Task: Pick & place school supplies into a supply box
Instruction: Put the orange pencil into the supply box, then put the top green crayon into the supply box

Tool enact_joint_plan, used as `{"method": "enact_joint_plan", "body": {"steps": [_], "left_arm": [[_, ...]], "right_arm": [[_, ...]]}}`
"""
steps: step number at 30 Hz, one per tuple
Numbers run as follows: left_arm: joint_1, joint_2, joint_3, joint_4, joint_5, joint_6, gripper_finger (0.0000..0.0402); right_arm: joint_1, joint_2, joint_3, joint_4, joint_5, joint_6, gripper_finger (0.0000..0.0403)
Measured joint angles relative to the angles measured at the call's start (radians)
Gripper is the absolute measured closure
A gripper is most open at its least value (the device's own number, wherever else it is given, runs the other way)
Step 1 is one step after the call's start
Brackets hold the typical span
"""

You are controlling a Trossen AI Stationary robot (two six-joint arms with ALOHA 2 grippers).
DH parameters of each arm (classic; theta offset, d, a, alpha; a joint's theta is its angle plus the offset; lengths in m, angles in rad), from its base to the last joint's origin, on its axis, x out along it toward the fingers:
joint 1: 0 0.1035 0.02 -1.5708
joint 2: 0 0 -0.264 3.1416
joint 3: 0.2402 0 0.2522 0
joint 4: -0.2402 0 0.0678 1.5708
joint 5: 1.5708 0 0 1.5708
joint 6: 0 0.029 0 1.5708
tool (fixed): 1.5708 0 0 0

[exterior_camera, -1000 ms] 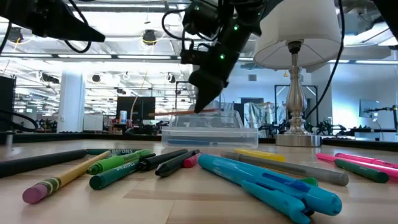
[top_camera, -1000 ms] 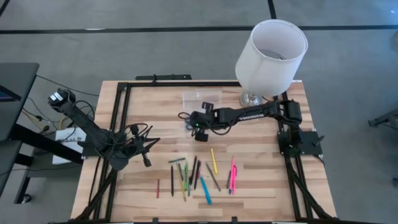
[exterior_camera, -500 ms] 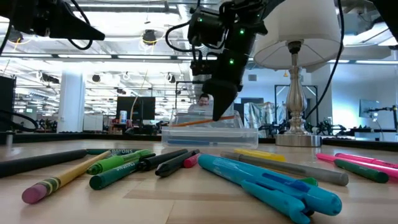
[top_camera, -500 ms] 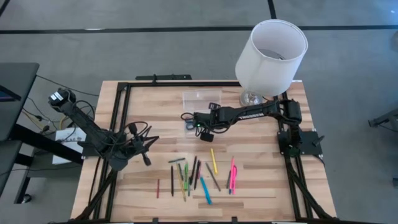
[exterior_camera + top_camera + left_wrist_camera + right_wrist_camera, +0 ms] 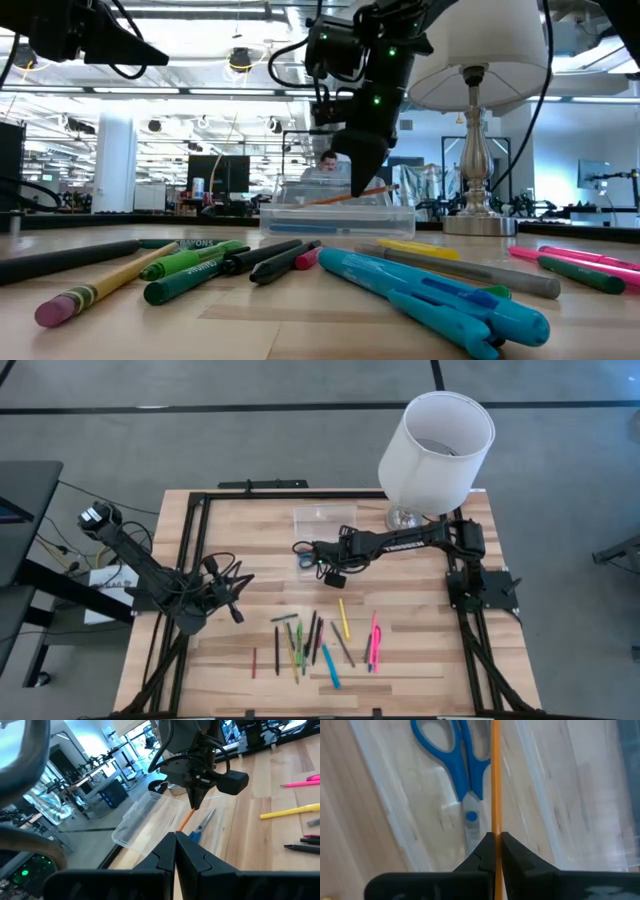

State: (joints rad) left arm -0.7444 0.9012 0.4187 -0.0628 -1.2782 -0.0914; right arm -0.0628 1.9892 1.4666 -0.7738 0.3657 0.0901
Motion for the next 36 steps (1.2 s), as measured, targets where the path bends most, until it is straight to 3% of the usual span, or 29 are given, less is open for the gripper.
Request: {"method": "enact_joint_plan", "body": {"steps": [8,18,24,30,36], "left_arm": [[0.000,0.000,0.000,0.000,0.009,-0.005,0.0402],[0.000,0.000,0.000,0.000,0.010,-0.005,0.0402],[0.000,0.000,0.000,0.000,0.025,-0.006,0.0402],[0.000,0.000,0.000,-0.021,0.150,-0.004,0.0402],[0.000,0.000,0.000,-0.027,0.333,-0.002,0.0402]], "right_arm": [[-0.001,0.000,0.000,-0.005,-0.006,0.038,0.0399],[-0.005,0.000,0.000,-0.011,-0.027,0.042,0.0327],[-0.001,-0.008,-0.001,-0.011,-0.016,0.043,0.0312],[0.080,-0.083,-0.002,-0.008,0.001,0.036,0.0312],[0.220,-0.243,-0.100,0.037,0.121,0.057,0.0312]]}}
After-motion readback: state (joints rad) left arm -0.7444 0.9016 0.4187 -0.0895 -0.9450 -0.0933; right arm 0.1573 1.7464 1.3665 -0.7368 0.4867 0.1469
